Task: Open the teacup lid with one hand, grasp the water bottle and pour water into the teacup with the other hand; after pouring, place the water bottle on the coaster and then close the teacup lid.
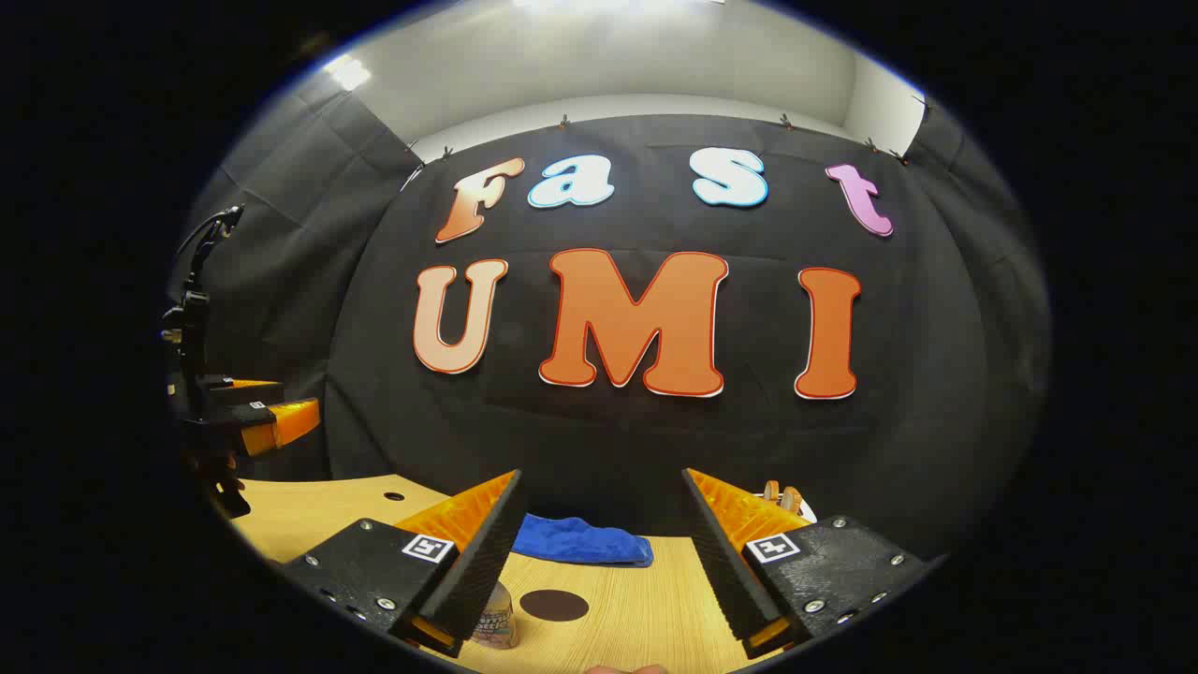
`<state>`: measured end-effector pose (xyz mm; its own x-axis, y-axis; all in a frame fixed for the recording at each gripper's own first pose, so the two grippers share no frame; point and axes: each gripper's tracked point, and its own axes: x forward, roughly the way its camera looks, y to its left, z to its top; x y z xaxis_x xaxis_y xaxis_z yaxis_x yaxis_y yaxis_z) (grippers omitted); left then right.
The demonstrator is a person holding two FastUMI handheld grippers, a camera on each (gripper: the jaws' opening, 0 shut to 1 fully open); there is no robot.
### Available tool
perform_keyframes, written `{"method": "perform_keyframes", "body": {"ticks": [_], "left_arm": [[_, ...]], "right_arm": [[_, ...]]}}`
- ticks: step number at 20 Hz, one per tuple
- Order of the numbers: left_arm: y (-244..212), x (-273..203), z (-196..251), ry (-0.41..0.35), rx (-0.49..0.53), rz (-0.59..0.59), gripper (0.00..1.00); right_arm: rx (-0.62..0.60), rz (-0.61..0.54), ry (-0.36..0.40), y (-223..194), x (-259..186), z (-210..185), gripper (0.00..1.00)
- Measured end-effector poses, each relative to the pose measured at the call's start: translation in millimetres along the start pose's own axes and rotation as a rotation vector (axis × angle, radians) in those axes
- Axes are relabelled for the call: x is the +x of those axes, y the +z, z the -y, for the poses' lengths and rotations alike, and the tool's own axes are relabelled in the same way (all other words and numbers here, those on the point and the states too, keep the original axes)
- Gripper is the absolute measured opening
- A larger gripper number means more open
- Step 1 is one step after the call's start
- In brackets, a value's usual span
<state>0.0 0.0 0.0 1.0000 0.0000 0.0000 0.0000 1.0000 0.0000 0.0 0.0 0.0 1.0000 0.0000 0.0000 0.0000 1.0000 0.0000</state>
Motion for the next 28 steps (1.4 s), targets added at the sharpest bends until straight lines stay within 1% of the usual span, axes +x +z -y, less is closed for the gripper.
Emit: {"method": "perform_keyframes", "body": {"ticks": [6,12,22,23,25,28], "left_arm": [[-3.5,-2.8,-0.8,0.008,0.007,-0.002,1.00],[-3.6,-2.0,3.1,0.001,0.013,-0.003,1.00],[-16.6,5.6,18.8,-0.041,0.003,-0.038,1.00],[-20.2,7.0,21.5,-0.051,0.002,-0.045,1.00],[-31.0,8.3,32.9,-0.098,0.001,-0.073,0.99],[-45.9,9.9,40.2,-0.127,-0.014,-0.107,1.00]], "right_arm": [[0.001,-0.004,0.003,-1.1,0.1,-0.2,0.98],[0.004,-0.010,0.009,-2.6,-0.5,-2.0,0.98],[0.023,-0.034,0.045,-14.8,4.9,-8.7,0.98],[0.023,-0.034,0.053,-16.4,4.4,-10.9,0.98],[0.040,-0.048,0.090,-23.1,5.0,-20.0,0.98],[0.076,-0.067,0.154,-30.5,2.5,-35.0,0.98]]}}
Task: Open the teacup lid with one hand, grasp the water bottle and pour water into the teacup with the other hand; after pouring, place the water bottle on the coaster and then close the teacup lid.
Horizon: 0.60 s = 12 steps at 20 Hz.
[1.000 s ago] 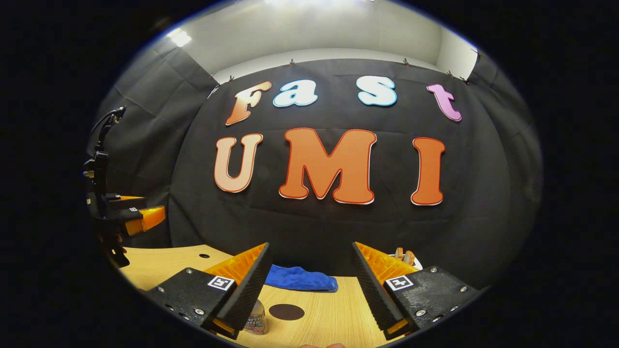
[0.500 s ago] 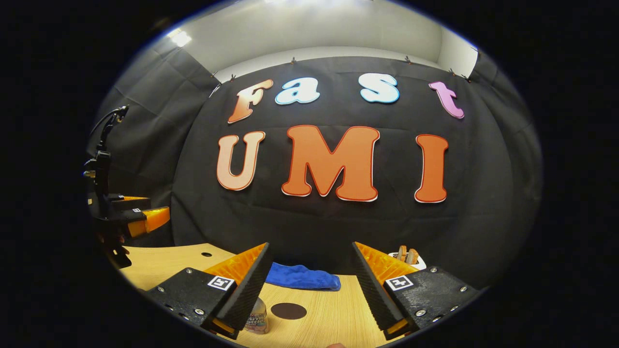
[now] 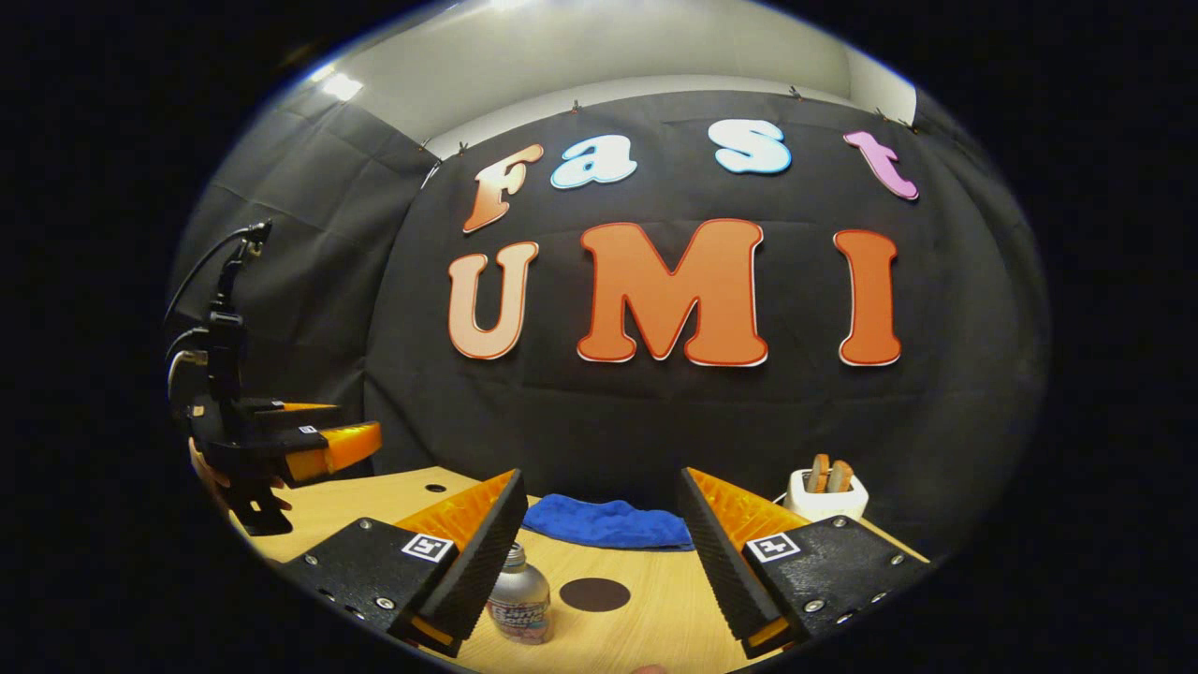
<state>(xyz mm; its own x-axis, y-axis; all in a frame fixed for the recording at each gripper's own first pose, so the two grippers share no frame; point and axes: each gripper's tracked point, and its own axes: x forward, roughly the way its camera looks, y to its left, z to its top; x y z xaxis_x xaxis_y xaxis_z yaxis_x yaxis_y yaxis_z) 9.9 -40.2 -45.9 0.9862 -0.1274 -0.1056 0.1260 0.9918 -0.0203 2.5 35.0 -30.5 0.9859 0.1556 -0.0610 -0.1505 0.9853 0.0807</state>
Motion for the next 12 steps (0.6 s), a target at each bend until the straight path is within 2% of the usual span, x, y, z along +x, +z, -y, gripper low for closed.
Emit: {"method": "perform_keyframes", "body": {"ticks": [5,12], "left_arm": [[-38.0,6.8,6.7,-0.016,-0.014,-0.075,1.00],[-101.5,4.7,8.2,-0.040,-0.013,-0.201,0.99]], "right_arm": [[-0.017,-0.008,0.062,-14.0,-0.7,-19.2,0.98],[-0.062,-0.136,0.161,-73.2,1.0,-47.1,0.98]]}}
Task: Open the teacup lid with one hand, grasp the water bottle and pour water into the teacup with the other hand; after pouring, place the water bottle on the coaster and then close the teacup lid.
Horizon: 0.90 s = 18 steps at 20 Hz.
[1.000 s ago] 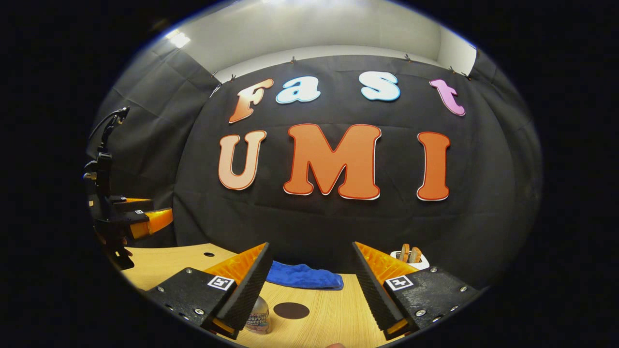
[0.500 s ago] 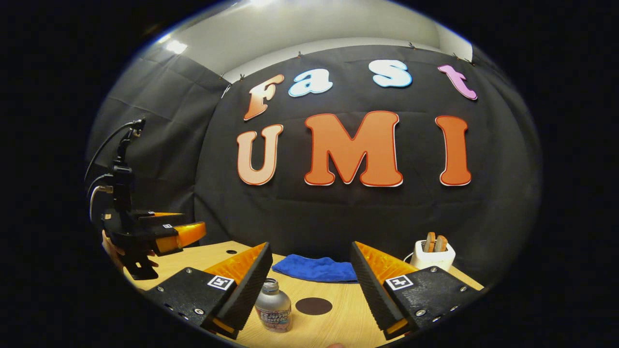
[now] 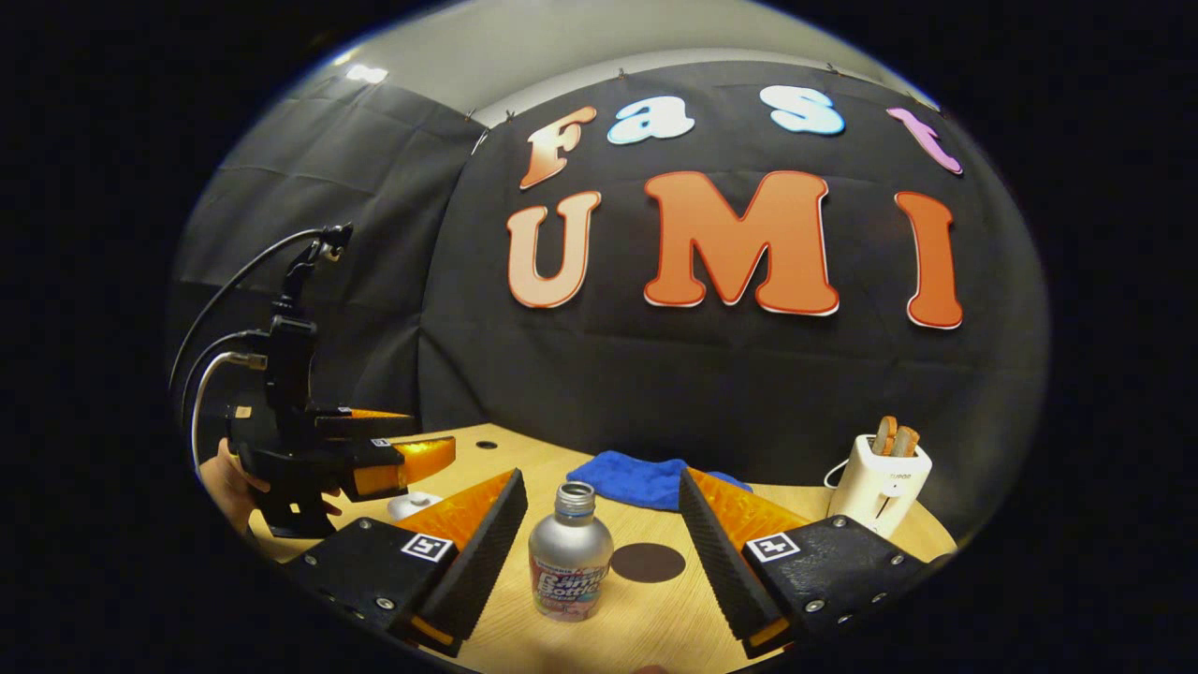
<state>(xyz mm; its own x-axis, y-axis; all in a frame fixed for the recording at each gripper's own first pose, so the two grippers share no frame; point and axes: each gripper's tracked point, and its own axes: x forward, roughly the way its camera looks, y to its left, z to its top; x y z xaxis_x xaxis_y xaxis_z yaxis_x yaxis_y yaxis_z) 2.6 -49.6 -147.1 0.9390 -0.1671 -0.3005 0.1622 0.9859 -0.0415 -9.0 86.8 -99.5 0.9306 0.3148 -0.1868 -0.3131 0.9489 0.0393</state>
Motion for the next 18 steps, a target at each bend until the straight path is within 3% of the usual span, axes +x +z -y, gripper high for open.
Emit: {"method": "perform_keyframes", "body": {"ticks": [7,12,14,16,18], "left_arm": [[-54.2,1.2,-18.4,0.031,0.010,-0.143,1.00],[-76.2,11.3,-24.8,0.049,0.031,-0.183,0.96],[-83.9,14.7,-28.3,0.064,0.043,-0.202,0.94],[-87.6,16.2,-30.3,0.074,0.055,-0.210,0.82],[-88.5,16.3,-29.3,0.067,0.056,-0.208,0.81]], "right_arm": [[-0.049,-0.068,0.037,-36.4,12.0,-12.5,0.98],[-0.036,-0.122,0.055,-62.3,21.8,-18.7,0.98],[-0.031,-0.136,0.065,-70.1,24.7,-21.4,0.98],[-0.030,-0.147,0.069,-75.8,27.4,-22.9,0.99],[-0.029,-0.154,0.071,-79.5,28.9,-24.0,0.98]]}}
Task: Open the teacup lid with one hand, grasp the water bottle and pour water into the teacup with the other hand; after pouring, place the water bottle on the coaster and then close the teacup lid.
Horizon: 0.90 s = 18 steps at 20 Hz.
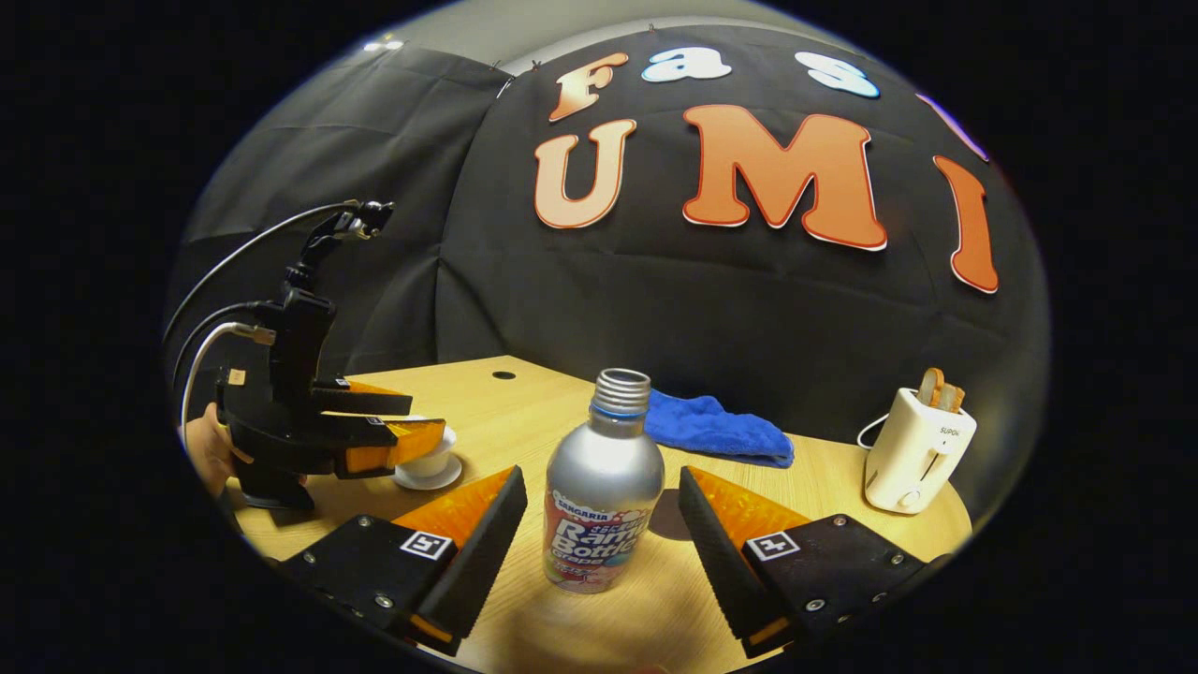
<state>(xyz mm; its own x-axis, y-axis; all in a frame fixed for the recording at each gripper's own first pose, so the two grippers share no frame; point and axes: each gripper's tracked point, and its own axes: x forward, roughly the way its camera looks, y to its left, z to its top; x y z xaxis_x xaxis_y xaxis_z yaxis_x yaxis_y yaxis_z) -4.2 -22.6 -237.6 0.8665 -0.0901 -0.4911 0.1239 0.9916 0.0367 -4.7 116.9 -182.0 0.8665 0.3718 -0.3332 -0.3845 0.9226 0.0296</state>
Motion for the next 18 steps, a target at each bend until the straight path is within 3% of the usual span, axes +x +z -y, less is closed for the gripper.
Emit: {"method": "perform_keyframes", "body": {"ticks": [2,3,5,6,7,8,10,12,14,18], "left_arm": [[-1.2,1.5,3.5,-0.009,0.001,-0.001,0.77],[-3.1,2.5,3.1,-0.005,0.005,-0.013,0.67],[-0.8,1.5,3.9,-0.006,0.012,-0.008,0.56],[-1.5,3.0,3.3,-0.007,0.015,-0.007,0.60],[2.9,3.5,2.7,-0.003,0.006,0.010,0.55],[2.3,2.9,2.6,-0.004,0.005,0.009,0.43],[2.4,4.1,1.3,-0.001,0.011,0.012,0.42],[2.9,4.0,1.0,-0.003,0.007,0.011,0.30],[5.1,4.3,1.0,-0.001,0.002,0.018,0.34],[16.9,1.7,-2.1,0.011,-0.002,0.057,0.29]], "right_arm": [[0.004,-0.007,0.002,-2.5,3.3,0.4,0.98],[0.005,-0.010,0.002,-4.7,4.5,0.1,0.98],[0.007,-0.018,0.004,-9.2,6.3,-1.8,0.98],[0.007,-0.022,0.005,-10.4,7.1,-1.6,0.98],[0.007,-0.024,0.008,-11.6,7.3,-2.7,0.98],[0.006,-0.026,0.008,-13.3,7.7,-3.1,0.98],[0.006,-0.028,0.011,-15.0,9.5,-3.4,0.98],[0.009,-0.030,0.013,-16.2,10.4,-4.7,0.98],[0.011,-0.035,0.008,-17.8,11.9,-3.8,0.98],[0.033,-0.059,0.014,-25.1,16.2,-3.7,0.98]]}}
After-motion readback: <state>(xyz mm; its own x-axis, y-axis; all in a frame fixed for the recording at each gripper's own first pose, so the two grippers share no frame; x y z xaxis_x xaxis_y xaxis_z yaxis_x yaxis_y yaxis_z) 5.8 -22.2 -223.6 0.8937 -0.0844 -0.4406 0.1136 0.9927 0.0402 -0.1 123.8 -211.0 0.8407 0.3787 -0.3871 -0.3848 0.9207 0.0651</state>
